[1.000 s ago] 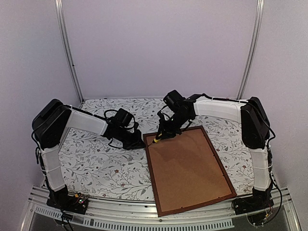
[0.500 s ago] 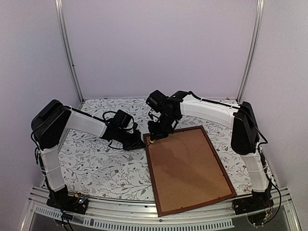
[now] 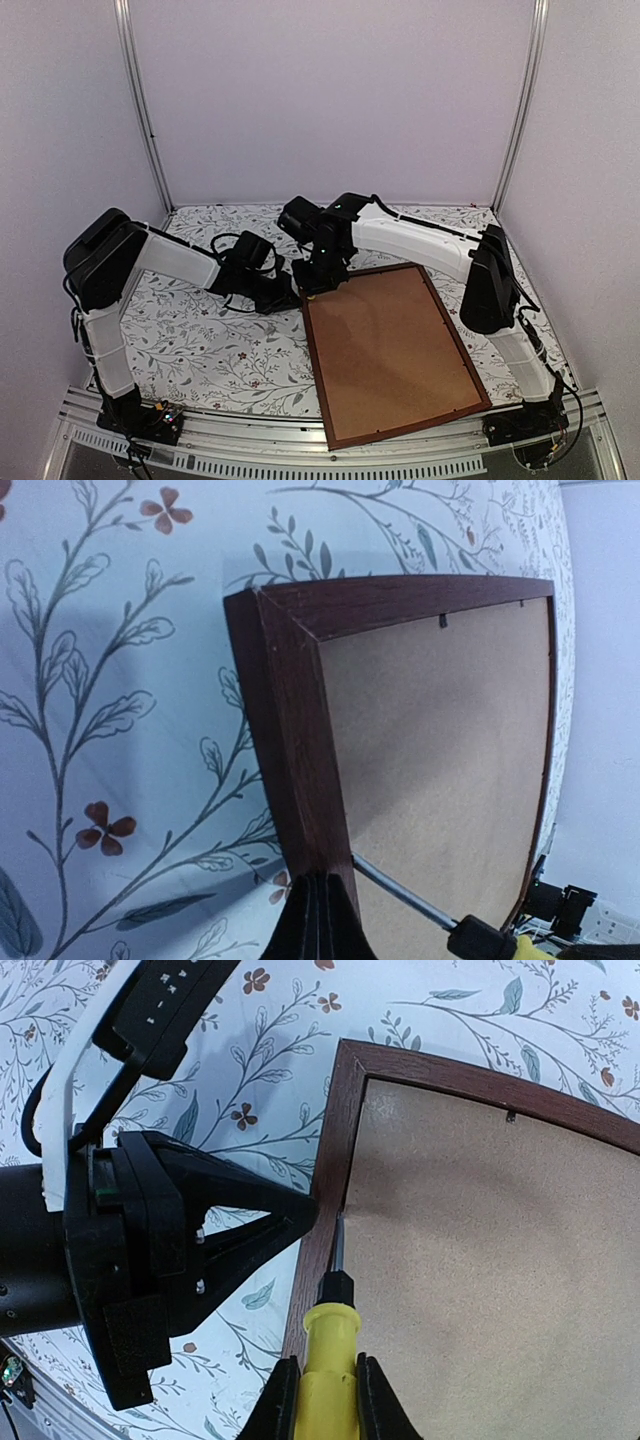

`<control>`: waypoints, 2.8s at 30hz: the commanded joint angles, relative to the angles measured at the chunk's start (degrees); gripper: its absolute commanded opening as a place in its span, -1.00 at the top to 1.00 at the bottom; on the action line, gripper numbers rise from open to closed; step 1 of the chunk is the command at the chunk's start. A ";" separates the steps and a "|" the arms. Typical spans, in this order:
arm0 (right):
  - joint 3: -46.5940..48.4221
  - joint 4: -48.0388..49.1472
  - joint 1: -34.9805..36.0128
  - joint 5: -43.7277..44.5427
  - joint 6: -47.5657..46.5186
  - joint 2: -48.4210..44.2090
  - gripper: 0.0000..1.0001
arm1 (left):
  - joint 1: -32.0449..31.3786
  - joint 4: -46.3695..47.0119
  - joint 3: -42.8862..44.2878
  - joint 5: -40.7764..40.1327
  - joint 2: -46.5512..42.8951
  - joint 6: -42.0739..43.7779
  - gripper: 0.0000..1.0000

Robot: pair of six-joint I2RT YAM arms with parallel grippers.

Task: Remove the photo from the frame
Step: Release the fastener from the backboard.

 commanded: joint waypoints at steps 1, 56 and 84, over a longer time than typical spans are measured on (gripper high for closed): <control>1.60 9.35 7.13 -15.56 -1.13 7.97 1.00 | -4.83 4.19 -1.89 1.81 2.81 0.13 0.95; 0.80 6.69 8.91 -11.44 -4.48 2.16 1.00 | -5.92 0.61 -3.57 -1.24 3.58 1.38 0.97; -26.71 12.22 2.71 2.26 0.30 -25.79 1.00 | -5.30 -12.52 3.13 -6.06 -4.65 5.94 0.86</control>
